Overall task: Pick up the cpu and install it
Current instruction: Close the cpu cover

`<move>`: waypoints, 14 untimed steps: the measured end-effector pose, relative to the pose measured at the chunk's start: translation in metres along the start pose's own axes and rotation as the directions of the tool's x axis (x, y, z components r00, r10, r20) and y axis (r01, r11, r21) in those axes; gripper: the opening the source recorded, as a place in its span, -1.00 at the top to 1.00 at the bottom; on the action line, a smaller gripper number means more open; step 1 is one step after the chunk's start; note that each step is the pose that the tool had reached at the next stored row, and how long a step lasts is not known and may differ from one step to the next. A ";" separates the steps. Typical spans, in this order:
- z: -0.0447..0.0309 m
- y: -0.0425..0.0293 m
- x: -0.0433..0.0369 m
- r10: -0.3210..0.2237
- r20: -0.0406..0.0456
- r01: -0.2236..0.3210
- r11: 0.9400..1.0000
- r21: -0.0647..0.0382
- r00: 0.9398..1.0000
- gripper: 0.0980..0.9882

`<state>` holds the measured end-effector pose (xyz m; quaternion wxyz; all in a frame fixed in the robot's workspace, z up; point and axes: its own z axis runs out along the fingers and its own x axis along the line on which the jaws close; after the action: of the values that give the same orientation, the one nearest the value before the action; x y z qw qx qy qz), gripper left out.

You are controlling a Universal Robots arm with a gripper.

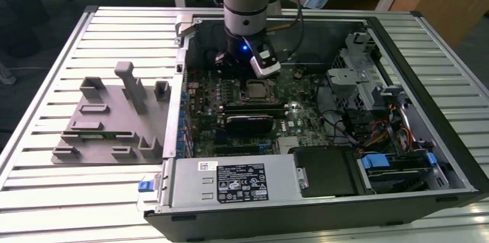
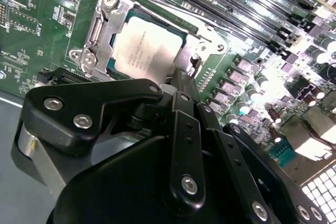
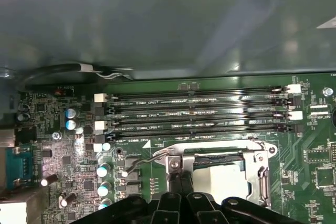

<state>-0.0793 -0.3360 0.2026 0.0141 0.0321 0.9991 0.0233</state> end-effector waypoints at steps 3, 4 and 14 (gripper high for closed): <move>0.0001 -0.0001 0.0004 0.000 0.000 0.000 1.000 0.000 1.000 0.98; 0.0002 -0.0001 0.0004 0.000 0.000 0.000 1.000 0.000 1.000 0.98; 0.0026 -0.0002 0.0005 0.000 0.000 0.000 1.000 0.000 1.000 0.98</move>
<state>-0.0798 -0.3361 0.2000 0.0140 0.0321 0.9991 0.0232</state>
